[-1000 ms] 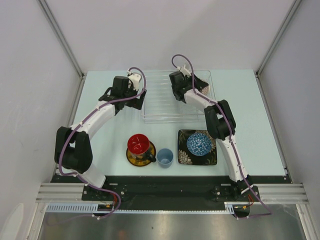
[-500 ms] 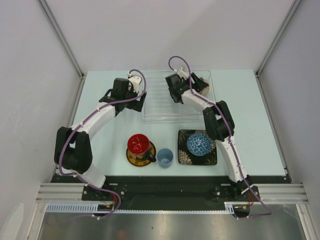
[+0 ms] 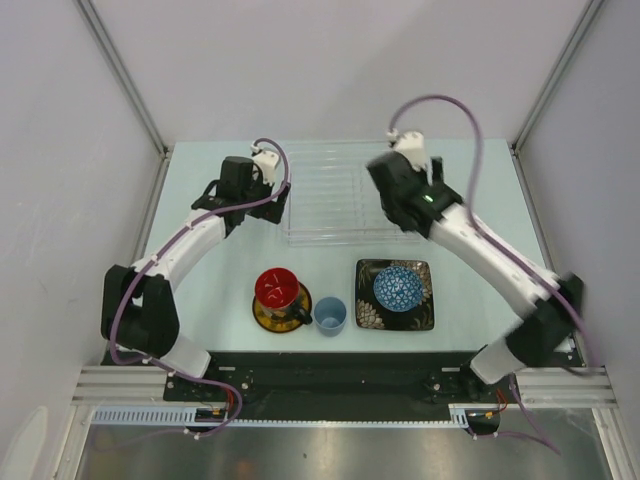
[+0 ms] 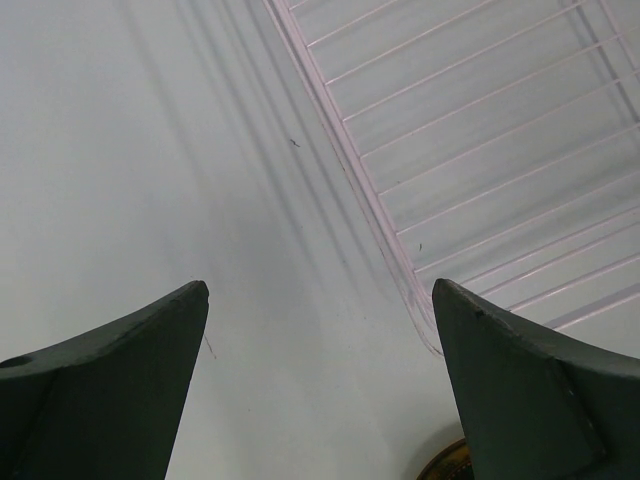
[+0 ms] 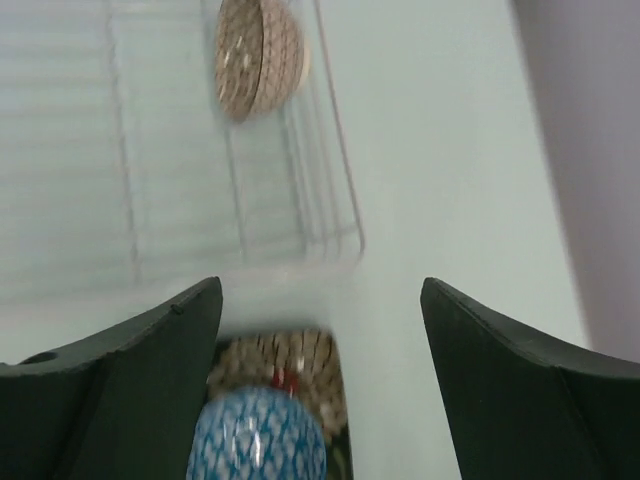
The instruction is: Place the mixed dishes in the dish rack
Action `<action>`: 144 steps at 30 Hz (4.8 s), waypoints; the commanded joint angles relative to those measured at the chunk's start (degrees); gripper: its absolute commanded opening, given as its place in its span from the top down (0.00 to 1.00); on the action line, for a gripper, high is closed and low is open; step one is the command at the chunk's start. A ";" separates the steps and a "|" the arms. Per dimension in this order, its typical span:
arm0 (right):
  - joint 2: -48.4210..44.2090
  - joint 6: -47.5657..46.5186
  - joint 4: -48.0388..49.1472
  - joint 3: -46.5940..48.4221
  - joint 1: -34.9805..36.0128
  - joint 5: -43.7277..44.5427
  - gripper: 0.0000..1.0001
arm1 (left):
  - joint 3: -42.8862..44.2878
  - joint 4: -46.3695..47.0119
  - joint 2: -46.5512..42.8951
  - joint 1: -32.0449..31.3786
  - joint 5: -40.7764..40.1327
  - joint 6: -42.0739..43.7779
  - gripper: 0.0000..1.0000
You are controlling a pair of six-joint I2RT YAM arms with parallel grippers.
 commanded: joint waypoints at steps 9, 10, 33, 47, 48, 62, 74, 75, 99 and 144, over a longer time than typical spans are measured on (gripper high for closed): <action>-32.77 34.03 -12.22 -36.17 3.53 -35.36 0.25 | 0.94 -0.50 -2.40 0.20 -0.05 0.51 0.00; -34.43 34.39 -11.26 -37.32 3.53 -36.24 0.25 | 1.03 -0.50 -2.58 0.20 -0.05 0.43 0.00; -27.52 30.62 3.95 -48.58 -9.30 -43.63 0.29 | 0.85 -1.82 -4.07 0.12 -0.40 1.65 0.01; -20.48 30.36 7.38 -48.59 -10.88 -47.76 0.49 | 1.46 -2.60 -4.86 0.20 -0.22 1.65 0.00; -20.13 30.27 7.47 -48.59 -10.97 -48.20 0.52 | 1.64 -2.78 -4.95 0.20 -0.14 1.74 0.00; -23.54 26.68 1.25 -41.41 -9.05 -38.75 1.00 | 0.94 -2.43 -6.53 0.20 -0.31 2.71 0.00; -12.05 5.86 -13.19 0.00 3.01 9.74 1.00 | 0.41 -1.99 -6.62 0.20 -0.05 2.10 0.00; -10.12 0.53 -10.31 2.45 3.09 13.03 1.00 | 0.15 -2.08 -6.62 0.20 -0.05 2.01 0.00; 12.12 -9.90 3.87 -2.44 -4.64 16.40 1.00 | -0.82 -1.64 -7.41 0.20 -0.40 1.92 0.00; 0.03 6.88 -12.21 -2.61 -2.79 -2.83 0.00 | 1.20 -0.94 -8.38 0.20 -3.54 3.94 0.00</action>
